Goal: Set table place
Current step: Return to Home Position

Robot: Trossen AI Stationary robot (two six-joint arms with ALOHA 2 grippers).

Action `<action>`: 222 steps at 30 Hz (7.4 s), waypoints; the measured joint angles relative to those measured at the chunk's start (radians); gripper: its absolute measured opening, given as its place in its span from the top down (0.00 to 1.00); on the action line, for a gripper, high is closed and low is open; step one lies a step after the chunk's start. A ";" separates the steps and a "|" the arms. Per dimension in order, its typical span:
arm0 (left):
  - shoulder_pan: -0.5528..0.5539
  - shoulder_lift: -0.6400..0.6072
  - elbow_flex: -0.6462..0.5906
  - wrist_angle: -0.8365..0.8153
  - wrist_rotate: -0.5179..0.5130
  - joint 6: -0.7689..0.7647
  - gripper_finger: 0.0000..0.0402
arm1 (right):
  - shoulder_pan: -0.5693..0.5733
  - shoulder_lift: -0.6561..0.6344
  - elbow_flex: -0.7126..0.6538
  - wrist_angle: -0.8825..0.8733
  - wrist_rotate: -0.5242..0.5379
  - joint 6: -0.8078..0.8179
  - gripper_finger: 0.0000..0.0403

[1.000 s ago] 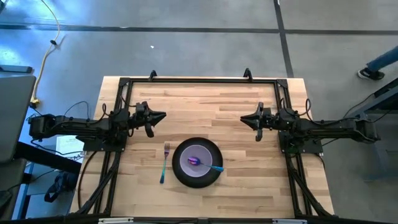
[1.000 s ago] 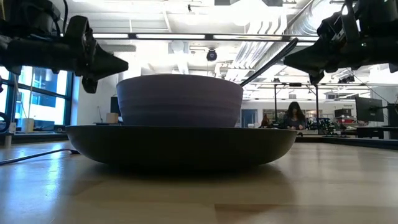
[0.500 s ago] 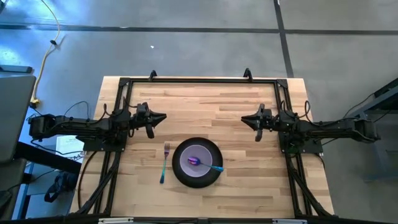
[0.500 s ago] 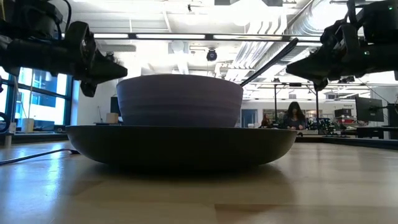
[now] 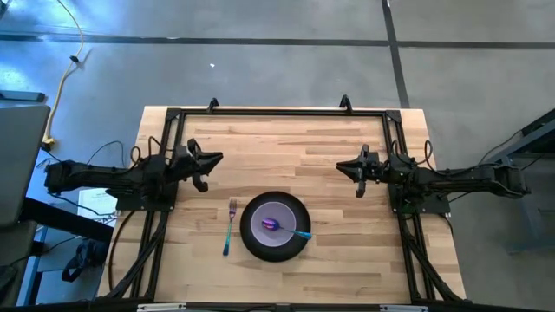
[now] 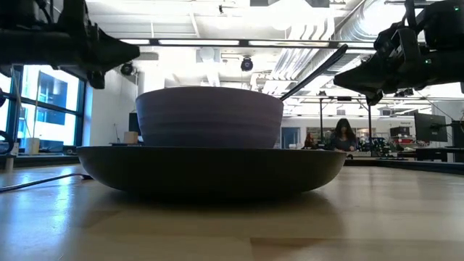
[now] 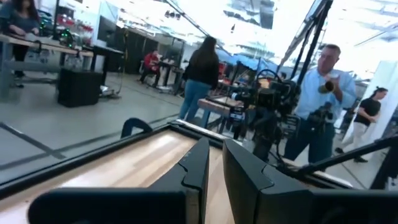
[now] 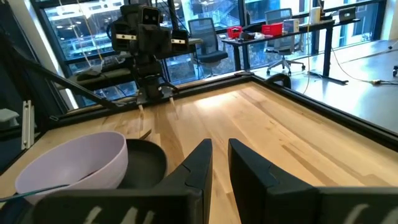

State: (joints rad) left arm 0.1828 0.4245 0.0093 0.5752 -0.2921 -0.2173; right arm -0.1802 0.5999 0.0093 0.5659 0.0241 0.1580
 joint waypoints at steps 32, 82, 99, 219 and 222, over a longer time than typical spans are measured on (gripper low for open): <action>-0.065 -0.419 0.000 -0.394 -0.062 0.024 0.91 | 0.002 0.000 -0.001 0.083 0.002 -0.035 0.89; -0.065 -0.419 0.000 -0.399 -0.065 -0.068 0.91 | 0.013 -0.598 -0.002 -0.147 0.133 -0.309 0.89; -0.065 -0.418 0.000 -0.399 -0.094 -0.068 0.91 | 0.183 -0.598 -0.002 -0.188 0.231 -0.321 0.89; -0.065 -0.418 0.000 -0.525 0.063 -0.016 0.91 | 0.180 -0.567 0.003 -0.547 0.070 -0.158 0.89; -0.065 -0.417 0.000 -0.525 0.063 -0.016 0.91 | 0.180 -0.567 0.003 -0.547 0.070 -0.158 0.89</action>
State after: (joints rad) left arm 0.1173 0.0071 0.0097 0.0505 -0.2291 -0.2337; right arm 0.0002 0.0330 0.0120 0.0185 0.0944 0.0000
